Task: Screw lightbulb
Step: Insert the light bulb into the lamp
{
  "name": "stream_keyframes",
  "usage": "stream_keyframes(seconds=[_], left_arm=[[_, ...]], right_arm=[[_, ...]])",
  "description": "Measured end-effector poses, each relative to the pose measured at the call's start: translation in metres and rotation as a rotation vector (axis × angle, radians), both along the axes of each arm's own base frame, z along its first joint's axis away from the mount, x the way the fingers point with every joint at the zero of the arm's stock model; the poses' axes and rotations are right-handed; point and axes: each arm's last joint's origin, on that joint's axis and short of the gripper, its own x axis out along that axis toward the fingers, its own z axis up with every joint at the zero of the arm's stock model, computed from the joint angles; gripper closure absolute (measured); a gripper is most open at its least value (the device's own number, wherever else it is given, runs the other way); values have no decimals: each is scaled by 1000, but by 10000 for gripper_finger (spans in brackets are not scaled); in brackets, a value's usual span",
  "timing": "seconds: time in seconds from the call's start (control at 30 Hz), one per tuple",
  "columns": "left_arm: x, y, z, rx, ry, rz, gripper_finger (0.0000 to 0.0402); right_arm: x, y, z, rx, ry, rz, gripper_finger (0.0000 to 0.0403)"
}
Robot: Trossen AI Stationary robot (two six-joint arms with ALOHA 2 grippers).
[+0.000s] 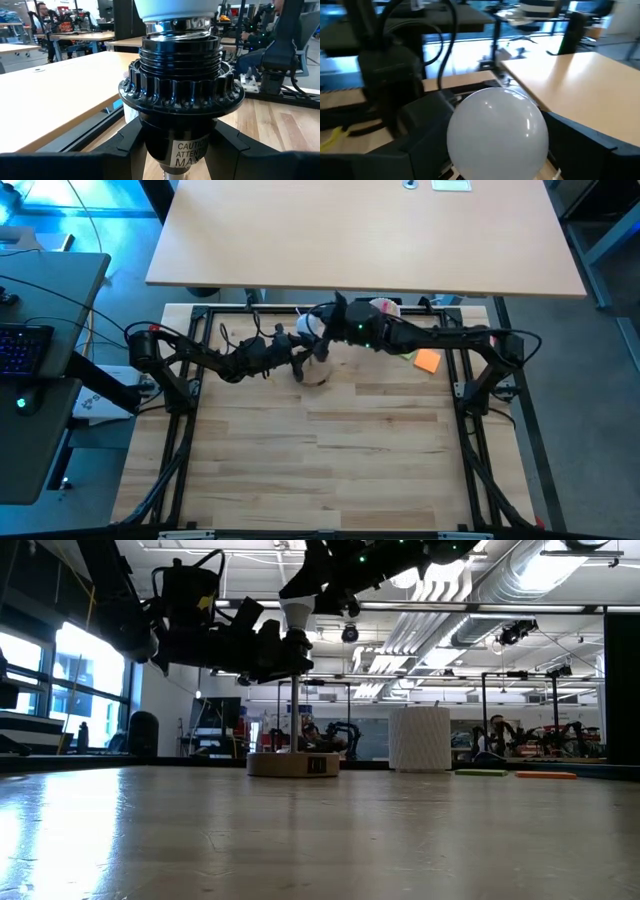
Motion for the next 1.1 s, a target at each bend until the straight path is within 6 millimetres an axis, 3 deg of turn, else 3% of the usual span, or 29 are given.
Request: stream_keyframes(seconds=[0.17,0.53,1.1], left_arm=[[0,0,0,1,-4,0,258],[0,0,0,2,-7,0,258],[0,0,0,-1,1,0,258]], right_arm=[[7,14,-2,9,-40,-99,94],[18,17,-17,-49,-13,-45,94],[11,7,0,-90,-76,50,84]])
